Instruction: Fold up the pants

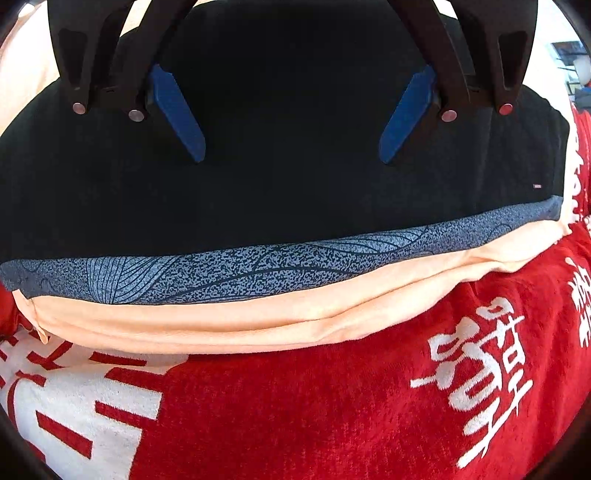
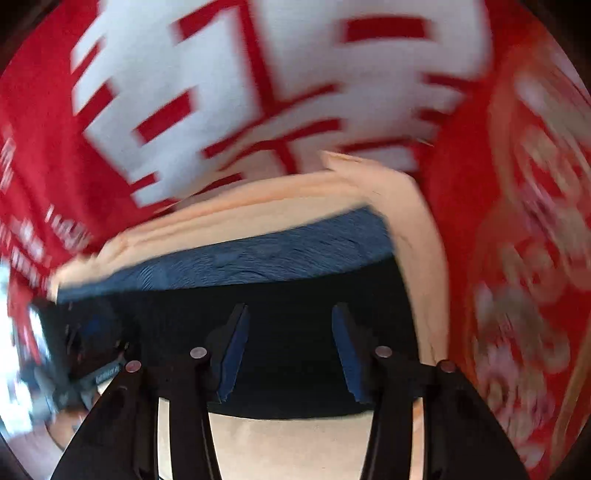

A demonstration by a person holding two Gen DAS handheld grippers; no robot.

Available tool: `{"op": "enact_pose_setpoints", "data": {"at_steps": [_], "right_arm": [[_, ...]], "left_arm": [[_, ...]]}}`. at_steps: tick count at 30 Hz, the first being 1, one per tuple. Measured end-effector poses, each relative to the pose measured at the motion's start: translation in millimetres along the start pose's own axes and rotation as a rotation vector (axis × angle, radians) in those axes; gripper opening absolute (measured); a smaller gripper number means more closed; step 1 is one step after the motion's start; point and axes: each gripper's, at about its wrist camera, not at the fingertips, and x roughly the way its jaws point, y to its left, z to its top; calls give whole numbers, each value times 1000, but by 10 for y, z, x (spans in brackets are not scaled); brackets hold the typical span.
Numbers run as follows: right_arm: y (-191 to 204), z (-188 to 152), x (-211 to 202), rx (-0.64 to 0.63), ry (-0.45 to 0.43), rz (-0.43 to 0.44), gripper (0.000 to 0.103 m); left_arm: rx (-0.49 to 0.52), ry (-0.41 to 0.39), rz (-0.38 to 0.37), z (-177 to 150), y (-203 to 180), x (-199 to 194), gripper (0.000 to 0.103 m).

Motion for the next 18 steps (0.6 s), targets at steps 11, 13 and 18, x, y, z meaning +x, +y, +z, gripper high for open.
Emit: {"op": "enact_pose_setpoints", "data": {"at_steps": [11,13,18], "right_arm": [[-460,-747,220,293,-39,100,50],[-475,-699,192,312,-69,102,50],[-389,-599,232,299,-84,56,27]], "left_arm": [[-4,-1,-98,-190,-42,-313,96],[43,-14,-97,-226,-166,-347,96],[38,-43,-104,59,-338,-212,96]]}}
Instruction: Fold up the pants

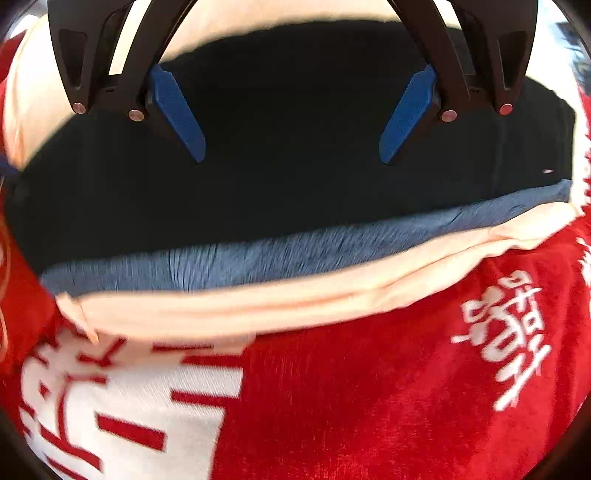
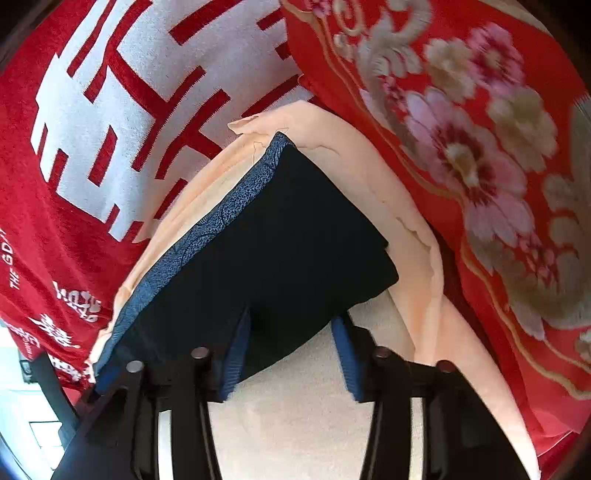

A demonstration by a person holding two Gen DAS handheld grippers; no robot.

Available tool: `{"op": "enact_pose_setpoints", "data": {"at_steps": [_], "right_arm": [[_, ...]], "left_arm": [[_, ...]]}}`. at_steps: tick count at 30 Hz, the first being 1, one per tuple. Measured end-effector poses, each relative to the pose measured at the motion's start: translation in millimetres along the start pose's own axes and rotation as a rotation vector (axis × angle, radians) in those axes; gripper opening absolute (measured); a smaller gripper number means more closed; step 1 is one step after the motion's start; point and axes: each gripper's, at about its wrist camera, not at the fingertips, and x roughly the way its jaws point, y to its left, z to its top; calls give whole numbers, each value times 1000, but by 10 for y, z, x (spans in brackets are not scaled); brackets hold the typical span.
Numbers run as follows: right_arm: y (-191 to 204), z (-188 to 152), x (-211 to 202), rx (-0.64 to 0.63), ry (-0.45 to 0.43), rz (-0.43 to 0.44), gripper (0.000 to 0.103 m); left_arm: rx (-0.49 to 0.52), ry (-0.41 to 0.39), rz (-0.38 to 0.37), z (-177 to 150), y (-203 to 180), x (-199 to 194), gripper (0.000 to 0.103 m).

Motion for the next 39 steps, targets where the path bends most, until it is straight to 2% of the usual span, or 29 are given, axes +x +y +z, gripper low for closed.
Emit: {"op": "enact_pose_setpoints", "data": {"at_steps": [2,3,7,9,11,13,14,16,19,21,23,26,28,29,30,32,34,37,39], "right_arm": [[28,13,10,-20,4,-24,9],[78,35,-19,-38,-1,-28,8],[421,182,-428,-185,-115,51,8],[501,235,-481,-222,-124,61,8],[453,284,-332,-217,-77,45,9],[332,282,0,-170,45,4,12],[202,221,136,-131,108,-36,12],[74,109,154,-101,139,-10,12],[67,-29,-59,-143,97,-70,15],[219,0,-266,-206,9,-45,15],[432,121,-318,-280,-33,-26,15],[722,467,-22,-320,-24,-13,15],[685,630,195,-317,-3,-46,15],[617,625,332,-315,20,-107,15],[503,597,430,-295,51,-123,14],[269,497,382,-243,2,-2,14],[179,411,287,-235,27,13,13],[311,295,153,-262,54,-80,14],[488,164,77,-304,60,-85,16]], "left_arm": [[20,32,37,56,-60,183,96],[29,40,49,57,-89,243,96],[-4,-34,53,92,-62,-38,96],[-12,-54,53,121,-33,-114,96],[-3,-25,69,136,-37,-15,96],[10,47,82,93,-65,220,96],[1,50,72,65,-55,253,96],[-14,32,54,29,-25,203,96],[-19,41,45,40,65,96,96],[-16,-7,48,143,158,-20,96],[-12,-52,76,300,206,-67,96],[-61,-43,104,554,332,81,96],[-80,-14,142,629,340,260,96],[-82,12,146,590,351,337,96],[-84,28,137,524,374,403,96],[-93,-11,102,355,440,362,97],[-80,19,116,238,491,302,97],[-76,46,168,46,677,153,97],[-94,51,181,-46,819,75,97]]}}
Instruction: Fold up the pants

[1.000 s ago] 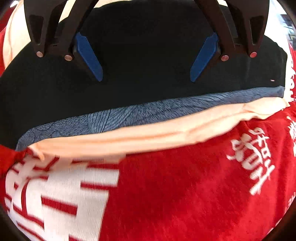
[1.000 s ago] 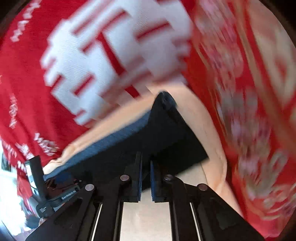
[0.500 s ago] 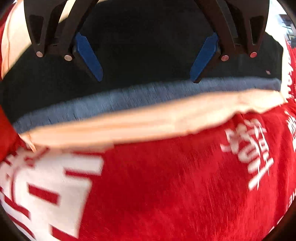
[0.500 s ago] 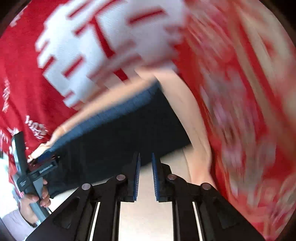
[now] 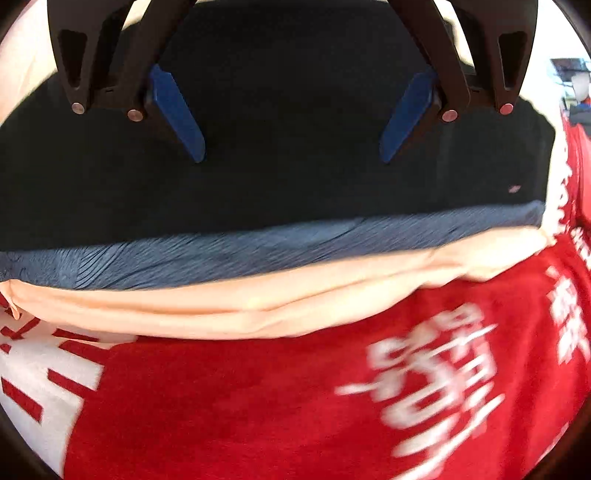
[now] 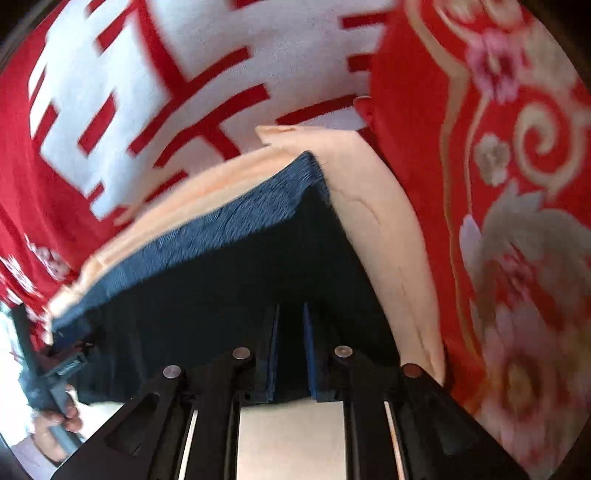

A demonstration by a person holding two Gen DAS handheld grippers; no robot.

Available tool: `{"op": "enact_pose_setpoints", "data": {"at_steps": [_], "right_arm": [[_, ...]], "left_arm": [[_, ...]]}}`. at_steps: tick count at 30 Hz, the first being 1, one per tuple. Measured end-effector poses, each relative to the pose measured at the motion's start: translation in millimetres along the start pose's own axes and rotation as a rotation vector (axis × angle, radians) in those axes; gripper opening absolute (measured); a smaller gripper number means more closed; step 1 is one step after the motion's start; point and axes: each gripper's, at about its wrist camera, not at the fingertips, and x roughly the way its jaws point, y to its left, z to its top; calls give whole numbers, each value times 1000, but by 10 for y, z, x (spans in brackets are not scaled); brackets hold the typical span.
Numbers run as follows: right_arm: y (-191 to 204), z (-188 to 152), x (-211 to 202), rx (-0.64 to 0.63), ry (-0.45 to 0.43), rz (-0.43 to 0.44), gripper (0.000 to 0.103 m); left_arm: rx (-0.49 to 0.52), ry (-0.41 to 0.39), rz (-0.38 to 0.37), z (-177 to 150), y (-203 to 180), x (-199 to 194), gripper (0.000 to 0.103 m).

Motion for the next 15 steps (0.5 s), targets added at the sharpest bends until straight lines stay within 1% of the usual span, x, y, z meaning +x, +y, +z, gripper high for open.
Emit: {"op": "enact_pose_setpoints", "data": {"at_steps": [1,2,3,4,5,6,8,9,10,11,12,13,14,15], "right_arm": [[167,-64,-32,-23,3,32,17],[342,-123,-26,-46,13,59,22],[512,-171,5,-71,27,80,30],[741,-242,64,-103,41,104,34],[999,-341,165,-139,52,136,42],[1201,-375,275,-162,57,155,42],[1549,-477,507,-199,80,172,42],[1700,-517,682,-215,112,161,43],[1822,-605,818,-233,135,107,43],[1906,-671,810,-251,107,65,43],[1991,-728,761,-276,81,34,46],[2043,-771,732,-283,87,29,46],[2097,-809,697,-280,90,27,46],[2169,-833,662,-282,93,46,48]], "left_arm": [[-16,-1,14,-42,143,-35,97],[-32,-3,28,-73,299,-61,97],[-44,-5,39,-88,414,-69,97],[-61,-7,60,-88,585,-43,97],[-71,-3,75,-84,685,-4,97],[-83,9,91,-63,796,69,97],[-83,45,122,-151,975,283,97],[-91,36,91,-195,1083,358,103],[-109,18,58,-205,1162,373,103],[-117,29,22,-235,1244,350,103],[-109,41,3,-215,1331,369,103],[-92,40,6,-214,1411,350,103],[-74,26,6,-213,1610,372,103],[-61,5,-4,-227,1720,318,103]]}}
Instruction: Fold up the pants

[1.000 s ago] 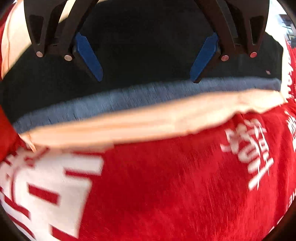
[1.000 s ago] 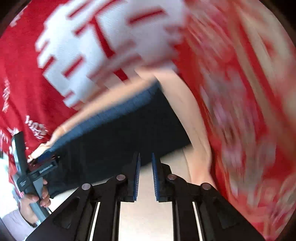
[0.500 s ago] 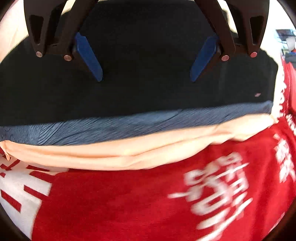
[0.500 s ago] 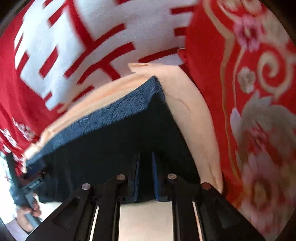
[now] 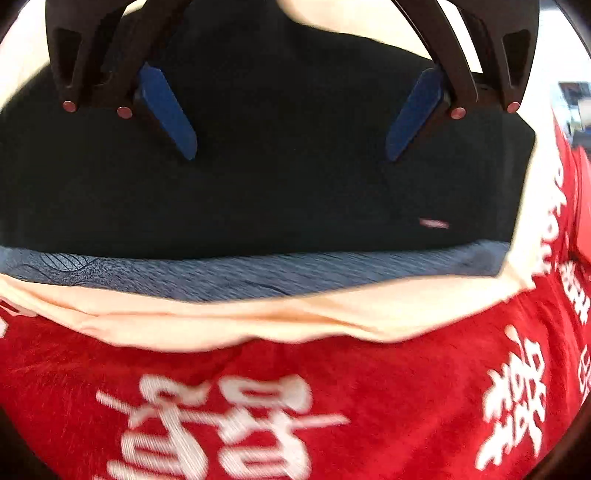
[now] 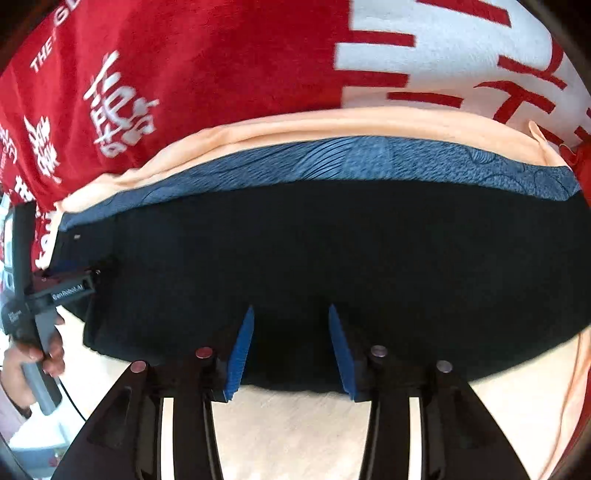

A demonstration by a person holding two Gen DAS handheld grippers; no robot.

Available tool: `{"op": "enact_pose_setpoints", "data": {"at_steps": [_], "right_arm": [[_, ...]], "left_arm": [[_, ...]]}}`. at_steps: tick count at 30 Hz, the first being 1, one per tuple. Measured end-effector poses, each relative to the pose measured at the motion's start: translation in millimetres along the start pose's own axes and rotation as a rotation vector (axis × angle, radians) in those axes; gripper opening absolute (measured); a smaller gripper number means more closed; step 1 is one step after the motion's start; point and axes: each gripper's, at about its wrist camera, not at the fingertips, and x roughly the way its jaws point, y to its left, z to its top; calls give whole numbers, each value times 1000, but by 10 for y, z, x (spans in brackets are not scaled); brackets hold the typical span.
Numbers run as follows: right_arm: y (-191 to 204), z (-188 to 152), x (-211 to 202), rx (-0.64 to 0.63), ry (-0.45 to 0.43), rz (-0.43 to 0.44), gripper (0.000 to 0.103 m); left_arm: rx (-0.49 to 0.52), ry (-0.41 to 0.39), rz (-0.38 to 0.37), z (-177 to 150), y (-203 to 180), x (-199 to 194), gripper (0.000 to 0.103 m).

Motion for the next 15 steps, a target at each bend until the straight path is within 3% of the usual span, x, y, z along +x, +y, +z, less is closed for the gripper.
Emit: {"op": "enact_pose_setpoints", "data": {"at_steps": [2,5,9,11,12,15], "right_arm": [[299,75,-57,-45,2,69,48],[1078,399,50,-162,15,207,48],[2192,907,569,-287,46,279,48],[2703,1231,954,-336,97,317,48],[2882,1305,1080,-355,112,327,48],[3342,1464,1438,-431,166,333,48]], "left_arm": [[8,-48,-6,18,380,-71,103],[-16,-75,36,68,999,-46,103],[-87,-28,71,56,1753,306,103],[-113,18,17,-84,1985,508,103],[-130,-10,-32,-138,2065,526,103],[-123,-51,-60,-213,2132,525,103]]}}
